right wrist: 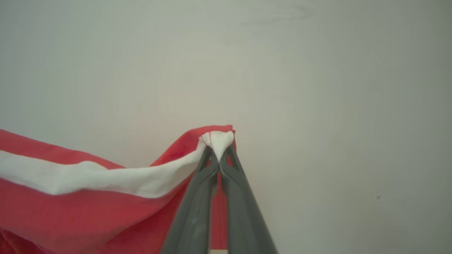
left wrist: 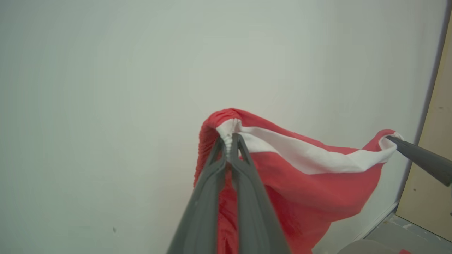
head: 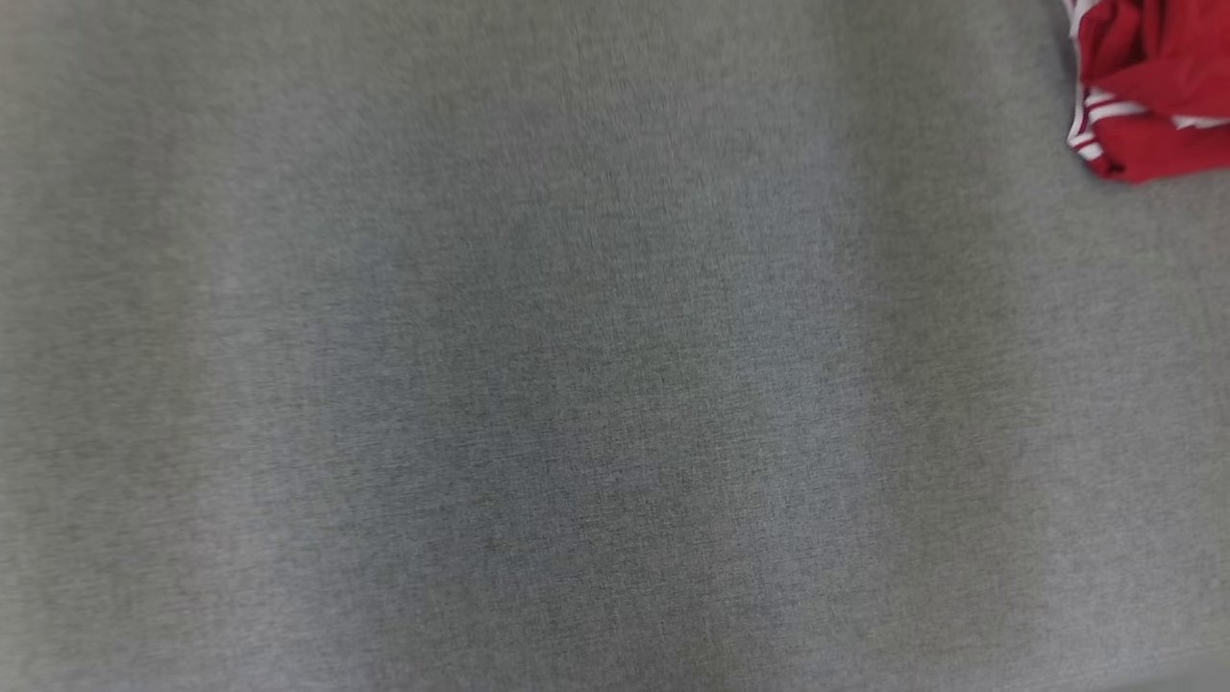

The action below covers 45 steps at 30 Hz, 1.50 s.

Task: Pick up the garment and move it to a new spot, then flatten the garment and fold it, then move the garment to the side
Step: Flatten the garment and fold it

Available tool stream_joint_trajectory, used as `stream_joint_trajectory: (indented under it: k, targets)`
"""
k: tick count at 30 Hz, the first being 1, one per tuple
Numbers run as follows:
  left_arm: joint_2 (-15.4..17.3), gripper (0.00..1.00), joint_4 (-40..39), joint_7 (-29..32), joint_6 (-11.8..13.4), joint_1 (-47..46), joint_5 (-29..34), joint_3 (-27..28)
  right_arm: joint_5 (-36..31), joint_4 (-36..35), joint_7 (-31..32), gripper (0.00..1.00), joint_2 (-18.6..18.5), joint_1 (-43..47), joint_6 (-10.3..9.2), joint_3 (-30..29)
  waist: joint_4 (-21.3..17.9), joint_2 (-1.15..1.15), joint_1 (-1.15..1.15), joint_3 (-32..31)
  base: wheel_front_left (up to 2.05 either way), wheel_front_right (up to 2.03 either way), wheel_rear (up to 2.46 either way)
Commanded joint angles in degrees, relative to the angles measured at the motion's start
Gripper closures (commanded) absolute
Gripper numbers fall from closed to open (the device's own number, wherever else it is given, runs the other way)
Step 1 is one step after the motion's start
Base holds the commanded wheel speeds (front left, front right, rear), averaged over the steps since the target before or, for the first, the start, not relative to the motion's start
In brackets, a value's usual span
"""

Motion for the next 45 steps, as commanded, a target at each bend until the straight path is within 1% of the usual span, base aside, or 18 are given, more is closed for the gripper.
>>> stream_joint_trajectory:
  k: [1, 4, 7, 8, 11, 12, 13, 16, 19, 20, 24, 26, 28, 31, 34, 38, 41, 45]
  targets:
    - [0.64, 1.00, 0.73, -1.00, -0.05, -0.03, -0.42, -0.79, 0.86, 0.38, -0.83, 1.00, 0.96, 0.01, -0.17, 0.93, -1.77, -0.02, -0.03, 5.28, 0.00, 0.00, 0.00]
    - [1.68, 1.00, -0.28, -3.11, -0.06, 3.89, -1.75, -5.00, 3.92, -0.12, -2.92, 1.00, 1.57, 3.06, -0.17, 3.01, -2.19, -0.02, -0.03, 5.37, 0.00, 0.00, 0.00]
    - [4.57, 1.00, -3.07, -5.82, 0.01, 9.78, -5.04, -7.81, 7.79, -2.89, -4.73, 1.00, 0.65, 8.70, -0.17, 6.84, -2.86, -0.02, -0.03, 3.20, 0.00, 0.00, 0.00]
    - [5.37, 1.00, -4.46, -6.96, 0.01, 11.76, -5.89, -8.69, 9.15, -4.34, -4.91, 1.00, -0.48, 10.92, -0.17, 8.29, -2.71, -0.02, -0.03, 2.45, 0.00, 0.00, 0.00]
    - [5.77, 1.00, -8.57, -10.83, 0.01, 19.48, -9.19, -10.07, 13.18, -9.67, -4.40, 1.00, -5.22, 19.32, -0.17, 12.64, -1.56, -0.02, -0.03, 0.10, 0.00, 0.00, 0.00]
    - [5.46, 1.00, -9.31, -11.68, 0.01, 22.82, -10.93, -10.16, 14.79, -11.56, -4.29, 1.00, -6.97, 22.64, -0.17, 13.58, -1.00, -0.02, -0.03, -0.94, 0.00, 0.00, 0.00]
    - [5.65, 1.00, -10.63, -12.16, 0.00, 25.81, -10.76, -11.45, 16.48, -13.87, -4.23, 1.00, -8.50, 25.79, -0.17, 14.39, -0.78, -0.02, -0.03, -1.87, 0.00, 0.00, 0.00]
    - [5.70, 1.00, -14.61, -15.41, 0.34, 34.05, -12.49, -11.23, 20.73, -20.29, -3.92, 1.00, -12.82, 35.97, -0.17, 16.10, -0.16, -0.02, -0.03, -5.06, 0.00, 0.00, 0.00]
    - [6.29, 1.00, -20.38, -16.78, 2.09, 43.59, -13.26, -11.05, 24.18, -26.67, -3.69, 1.00, -16.74, 46.62, -0.17, 16.24, 0.06, -0.02, -0.03, -8.07, 0.00, 0.00, 0.00]
    - [6.29, 1.00, -20.38, -16.78, 2.09, 43.59, -13.26, -11.05, 24.18, -26.67, -3.69, 1.00, -16.74, 46.62, -0.17, 16.24, 0.06, -0.02, -0.03, -8.07, 0.00, 0.00, 0.00]
    - [7.41, 1.00, -30.02, -17.40, 6.01, 57.68, -12.78, -10.62, 26.68, -34.03, -4.13, 1.00, -19.68, 61.89, -0.17, 14.39, 0.86, -0.02, -0.03, -11.74, 0.00, 0.00, 0.00]
    - [7.00, 1.00, -34.81, -17.56, 8.61, 64.49, -12.63, -8.18, 27.59, -37.06, -3.55, 1.00, -20.57, 69.75, -0.17, 12.77, 1.55, -0.02, -0.03, -13.40, 0.00, 0.00, 0.00]
    - [7.08, 1.00, -38.08, -17.49, 9.52, 71.46, -11.37, -7.88, 28.07, -40.23, -2.61, 1.00, -21.29, 76.62, -0.17, 10.46, 1.98, -0.02, -0.03, -14.65, 0.00, 0.00, 0.00]
    - [8.03, 1.00, -40.80, -17.53, 10.69, 79.57, -9.15, -6.32, 26.68, -44.53, -0.86, 1.00, -20.59, 85.87, -0.16, 7.41, 1.92, -0.02, -0.03, -16.60, 0.00, 0.00, 0.00]
    - [7.27, 1.00, -43.05, -17.53, 11.64, 87.98, -8.08, -2.76, 24.88, -48.43, 0.89, 1.00, -18.68, 94.16, -0.17, 3.18, 1.84, -0.02, -0.03, -18.62, 0.00, 0.00, 0.00]
    - [8.65, 1.00, -44.07, -17.54, 10.42, 96.67, -4.60, -0.82, 22.10, -53.97, 5.09, 1.00, -14.13, 105.88, -0.17, -0.80, 2.55, -0.02, -0.03, -21.12, 0.00, 0.00, 0.00]
    - [8.35, 1.00, -45.37, -17.54, 9.65, 102.59, -3.37, 0.62, 20.34, -58.35, 7.97, 1.00, -9.96, 113.35, -0.17, -4.47, 3.00, -0.02, -0.03, -22.56, 0.00, 0.00, 0.00]
    - [9.32, 1.00, -45.43, -17.54, 8.66, 108.55, -1.12, 0.71, 17.73, -64.17, 12.62, 1.00, -4.24, 121.48, -0.17, -8.50, 3.75, -0.02, -0.03, -24.28, 0.00, 0.00, 0.00]
